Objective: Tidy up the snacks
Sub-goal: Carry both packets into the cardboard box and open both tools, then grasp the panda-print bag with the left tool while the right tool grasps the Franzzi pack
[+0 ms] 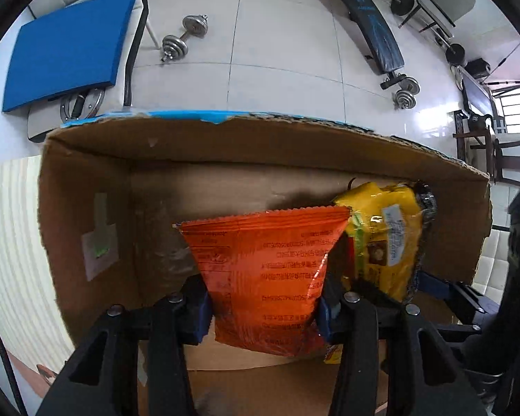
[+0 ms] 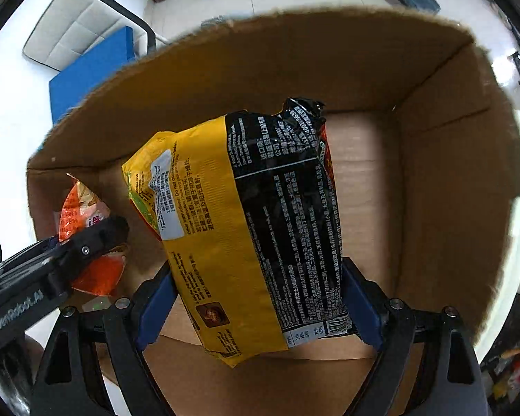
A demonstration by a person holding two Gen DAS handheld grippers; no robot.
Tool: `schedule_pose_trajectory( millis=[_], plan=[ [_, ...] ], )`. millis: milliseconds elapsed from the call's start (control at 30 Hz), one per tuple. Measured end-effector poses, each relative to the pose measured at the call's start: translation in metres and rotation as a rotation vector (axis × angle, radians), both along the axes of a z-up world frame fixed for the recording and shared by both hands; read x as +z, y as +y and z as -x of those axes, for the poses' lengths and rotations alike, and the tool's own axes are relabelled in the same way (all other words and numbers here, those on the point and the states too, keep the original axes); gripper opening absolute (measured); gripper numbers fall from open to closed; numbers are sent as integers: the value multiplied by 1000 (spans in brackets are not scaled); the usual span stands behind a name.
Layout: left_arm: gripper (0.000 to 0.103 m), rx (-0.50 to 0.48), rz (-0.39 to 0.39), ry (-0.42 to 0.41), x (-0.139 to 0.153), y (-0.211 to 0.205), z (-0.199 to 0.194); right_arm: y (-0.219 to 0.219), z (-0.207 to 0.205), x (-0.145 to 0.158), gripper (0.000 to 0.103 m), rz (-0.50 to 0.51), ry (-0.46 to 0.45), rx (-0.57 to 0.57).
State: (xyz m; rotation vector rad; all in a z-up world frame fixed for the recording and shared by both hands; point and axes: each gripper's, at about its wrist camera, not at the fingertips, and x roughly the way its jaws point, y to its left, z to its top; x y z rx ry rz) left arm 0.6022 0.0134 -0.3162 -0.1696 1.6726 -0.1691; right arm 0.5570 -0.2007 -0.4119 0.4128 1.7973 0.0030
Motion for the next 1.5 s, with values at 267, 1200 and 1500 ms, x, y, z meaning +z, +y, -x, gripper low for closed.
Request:
schedule_pose_trajectory(
  millis=[267, 1200, 1500],
  plan=[
    [93, 27, -35, -75, 17, 3, 1, 6, -8, 8, 98, 69, -5, 65],
    [93, 218, -150, -147, 55, 79, 281, 1, 263, 2, 99, -281, 195, -430],
    [93, 291, -160, -66, 14, 97, 310, 3, 266, -28, 99, -187, 246, -588]
  ],
)
